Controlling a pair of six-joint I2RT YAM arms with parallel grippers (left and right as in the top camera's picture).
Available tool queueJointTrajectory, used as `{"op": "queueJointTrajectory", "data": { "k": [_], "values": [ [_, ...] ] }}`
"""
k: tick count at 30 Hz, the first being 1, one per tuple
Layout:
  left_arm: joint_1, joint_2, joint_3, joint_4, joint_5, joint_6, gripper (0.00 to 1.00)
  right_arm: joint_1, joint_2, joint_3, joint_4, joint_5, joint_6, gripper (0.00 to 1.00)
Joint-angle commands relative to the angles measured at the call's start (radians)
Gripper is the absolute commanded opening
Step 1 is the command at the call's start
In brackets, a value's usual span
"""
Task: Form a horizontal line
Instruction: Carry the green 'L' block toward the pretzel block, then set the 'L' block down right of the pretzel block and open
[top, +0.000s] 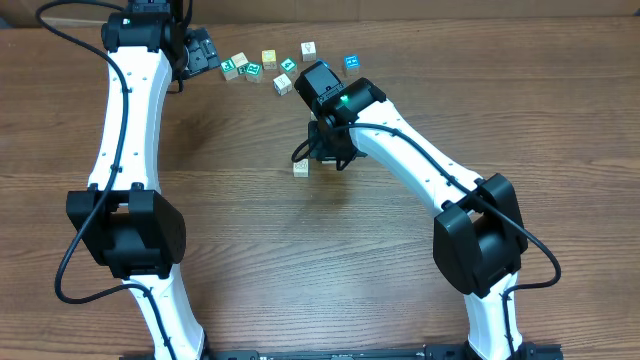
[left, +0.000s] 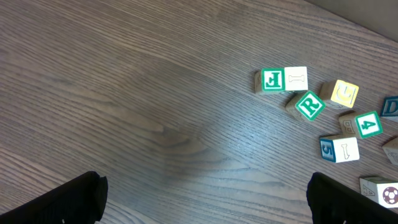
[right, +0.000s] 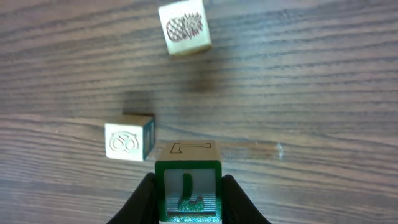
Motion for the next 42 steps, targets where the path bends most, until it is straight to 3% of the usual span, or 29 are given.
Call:
{"op": "queueJointTrajectory", "data": {
  "k": [1, 25, 42],
  "values": [
    [0.0, -0.004, 0.013, 0.002, -0.003, 0.011, 1.0, 0.021, -0.016, -0.005, 0.026, 0.023, 0.018, 0.19],
    [0.0, -0.004, 0.013, 0.002, -0.003, 0.012, 1.0, 0.025, 0.011, -0.222, 0.243, 0.022, 0.018, 0.19],
    [0.0, -0.004, 0.013, 0.002, -0.003, 0.011, 1.0, 0.025, 0.016, -0.231, 0.269, 0.023, 0.018, 0.2]
  ]
}}
